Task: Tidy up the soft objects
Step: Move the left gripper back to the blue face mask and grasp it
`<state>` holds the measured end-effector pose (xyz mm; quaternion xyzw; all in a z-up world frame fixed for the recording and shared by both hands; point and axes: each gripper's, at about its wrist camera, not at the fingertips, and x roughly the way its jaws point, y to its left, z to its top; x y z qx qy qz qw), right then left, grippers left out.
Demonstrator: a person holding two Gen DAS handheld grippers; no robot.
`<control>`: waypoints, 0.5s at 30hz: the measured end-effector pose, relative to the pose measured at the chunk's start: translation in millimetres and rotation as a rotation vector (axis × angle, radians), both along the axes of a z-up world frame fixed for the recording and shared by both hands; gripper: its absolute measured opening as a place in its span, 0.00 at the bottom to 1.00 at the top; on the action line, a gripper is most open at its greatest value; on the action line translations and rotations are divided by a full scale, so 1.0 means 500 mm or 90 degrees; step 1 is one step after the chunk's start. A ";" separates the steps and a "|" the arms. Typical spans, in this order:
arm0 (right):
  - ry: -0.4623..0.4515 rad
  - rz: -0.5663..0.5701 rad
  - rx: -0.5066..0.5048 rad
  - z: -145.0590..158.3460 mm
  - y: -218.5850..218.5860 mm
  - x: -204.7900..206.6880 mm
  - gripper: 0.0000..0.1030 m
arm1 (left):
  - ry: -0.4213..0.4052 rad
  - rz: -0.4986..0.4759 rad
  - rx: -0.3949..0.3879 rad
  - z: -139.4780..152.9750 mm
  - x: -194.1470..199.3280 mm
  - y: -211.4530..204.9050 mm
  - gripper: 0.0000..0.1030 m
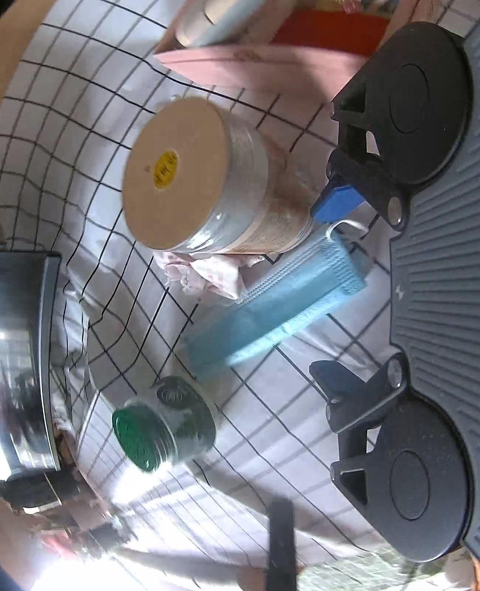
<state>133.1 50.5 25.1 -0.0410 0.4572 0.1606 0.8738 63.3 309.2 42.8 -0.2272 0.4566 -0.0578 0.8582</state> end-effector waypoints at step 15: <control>-0.036 0.108 -0.006 0.039 0.005 -0.088 0.81 | -0.030 -0.020 0.016 0.031 0.077 -0.067 0.21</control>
